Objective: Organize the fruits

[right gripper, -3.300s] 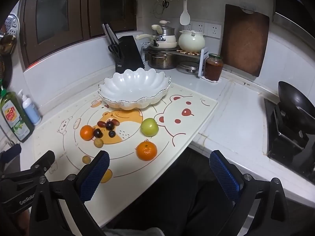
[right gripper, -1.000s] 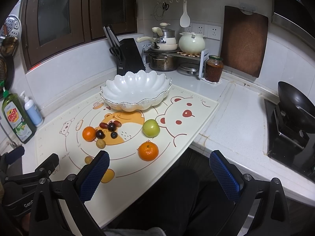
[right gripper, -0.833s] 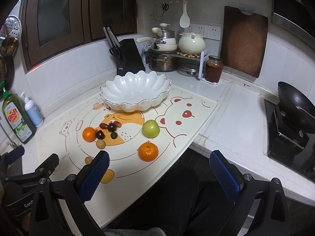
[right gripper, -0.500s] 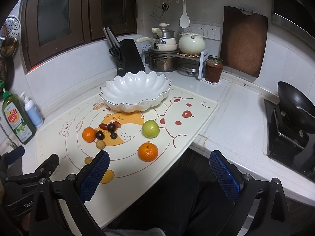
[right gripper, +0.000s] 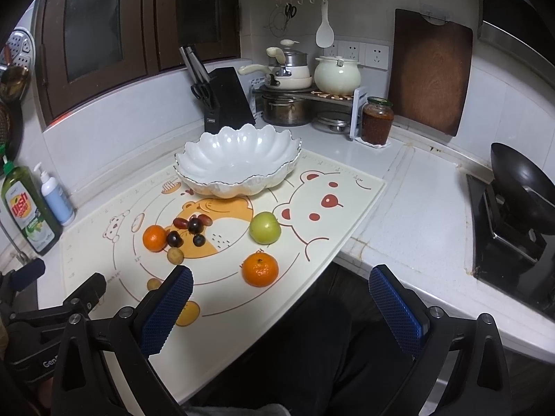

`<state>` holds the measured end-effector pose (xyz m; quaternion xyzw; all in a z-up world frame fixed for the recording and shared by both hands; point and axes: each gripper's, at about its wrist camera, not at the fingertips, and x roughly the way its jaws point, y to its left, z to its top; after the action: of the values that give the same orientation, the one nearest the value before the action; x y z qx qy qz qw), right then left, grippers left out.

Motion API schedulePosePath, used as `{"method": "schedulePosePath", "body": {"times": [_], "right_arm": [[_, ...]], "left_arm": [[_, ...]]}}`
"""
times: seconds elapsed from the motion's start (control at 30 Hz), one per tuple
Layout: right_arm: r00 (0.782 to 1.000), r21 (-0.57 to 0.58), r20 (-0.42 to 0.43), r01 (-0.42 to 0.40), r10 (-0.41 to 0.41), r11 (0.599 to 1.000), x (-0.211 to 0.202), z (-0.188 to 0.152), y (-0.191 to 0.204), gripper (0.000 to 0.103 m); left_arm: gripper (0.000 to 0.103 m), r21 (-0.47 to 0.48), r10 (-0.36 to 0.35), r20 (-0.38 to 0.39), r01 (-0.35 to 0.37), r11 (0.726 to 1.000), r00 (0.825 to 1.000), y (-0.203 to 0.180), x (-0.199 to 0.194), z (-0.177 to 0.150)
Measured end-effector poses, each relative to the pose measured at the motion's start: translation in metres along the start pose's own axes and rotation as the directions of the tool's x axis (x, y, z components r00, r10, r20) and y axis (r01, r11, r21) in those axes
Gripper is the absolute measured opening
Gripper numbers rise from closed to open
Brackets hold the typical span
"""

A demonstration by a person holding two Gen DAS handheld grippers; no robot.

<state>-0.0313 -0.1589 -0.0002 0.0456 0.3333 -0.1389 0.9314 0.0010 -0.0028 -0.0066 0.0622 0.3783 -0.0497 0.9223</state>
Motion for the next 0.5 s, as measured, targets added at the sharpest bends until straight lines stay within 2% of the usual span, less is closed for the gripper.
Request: {"method": "schedulePosePath", "body": {"times": [0.5], "right_arm": [[1.000,-0.007,0.017,0.006,-0.006,1.000,0.030,-0.003,-0.006,0.103]], "left_arm": [[0.103,0.010,0.000,-0.012,0.000,1.000,1.000,-0.008,0.025,-0.001]]}}
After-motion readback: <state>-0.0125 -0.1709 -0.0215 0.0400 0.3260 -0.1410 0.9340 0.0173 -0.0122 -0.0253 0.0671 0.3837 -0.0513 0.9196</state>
